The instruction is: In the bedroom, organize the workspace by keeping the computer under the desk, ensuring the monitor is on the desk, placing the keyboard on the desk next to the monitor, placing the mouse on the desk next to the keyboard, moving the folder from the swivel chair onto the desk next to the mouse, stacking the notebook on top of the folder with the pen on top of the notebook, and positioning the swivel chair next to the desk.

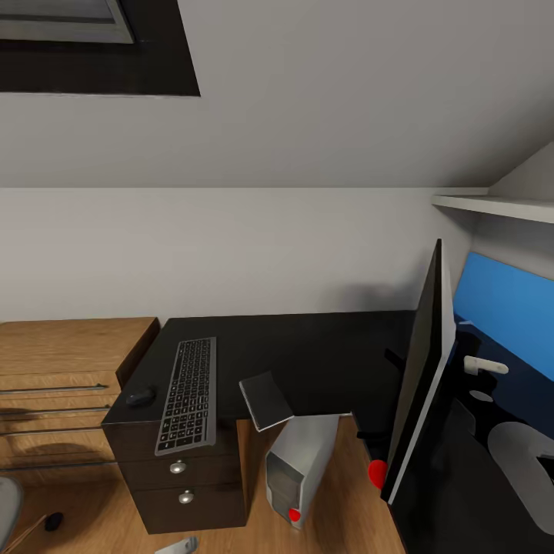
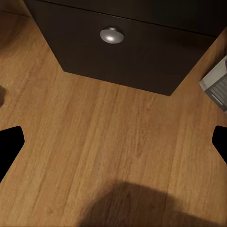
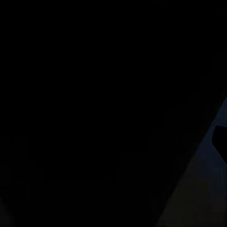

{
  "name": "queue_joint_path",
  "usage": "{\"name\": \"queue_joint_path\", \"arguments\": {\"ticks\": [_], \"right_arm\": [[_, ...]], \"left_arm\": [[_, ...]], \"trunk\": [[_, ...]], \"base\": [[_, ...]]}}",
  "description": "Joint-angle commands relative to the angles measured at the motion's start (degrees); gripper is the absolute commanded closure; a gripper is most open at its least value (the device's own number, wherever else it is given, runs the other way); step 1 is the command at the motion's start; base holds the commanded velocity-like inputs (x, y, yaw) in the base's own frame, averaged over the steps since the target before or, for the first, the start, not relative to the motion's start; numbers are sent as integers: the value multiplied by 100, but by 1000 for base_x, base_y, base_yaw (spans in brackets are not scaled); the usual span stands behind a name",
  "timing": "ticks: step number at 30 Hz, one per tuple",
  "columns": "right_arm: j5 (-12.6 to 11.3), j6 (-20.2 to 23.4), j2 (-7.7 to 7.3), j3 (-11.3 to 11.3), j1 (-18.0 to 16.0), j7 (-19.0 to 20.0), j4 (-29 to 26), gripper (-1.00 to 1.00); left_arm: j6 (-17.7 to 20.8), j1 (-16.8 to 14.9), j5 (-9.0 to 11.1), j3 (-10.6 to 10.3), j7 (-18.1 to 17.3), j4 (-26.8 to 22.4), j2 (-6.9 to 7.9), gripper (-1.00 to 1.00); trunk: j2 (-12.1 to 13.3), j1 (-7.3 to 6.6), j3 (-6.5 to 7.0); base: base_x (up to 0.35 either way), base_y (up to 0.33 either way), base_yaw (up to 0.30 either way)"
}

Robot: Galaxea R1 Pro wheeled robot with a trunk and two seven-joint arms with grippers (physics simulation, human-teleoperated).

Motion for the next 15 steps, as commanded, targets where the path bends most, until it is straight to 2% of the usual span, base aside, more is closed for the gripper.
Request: {"name": "queue_joint_path", "arguments": {"ticks": [1, 2, 15], "right_arm": [[-45, -27, 0, 1, -5, 9, 8, -100], [-45, -26, 0, 1, -5, 9, 8, 100], [-45, -27, 0, 1, -5, 15, 0, 100]], "left_arm": [[-26, -5, 54, -49, 39, 2, 4, -100], [-26, -5, 54, -49, 39, 2, 4, -100], [-26, -5, 54, -49, 39, 2, 4, -100]], "trunk": [[-3, 0, -6], [-3, 0, -6], [-3, 0, -6]], "base": [[1, -3, 0], [1, -2, 0], [0, 0, 0]]}}
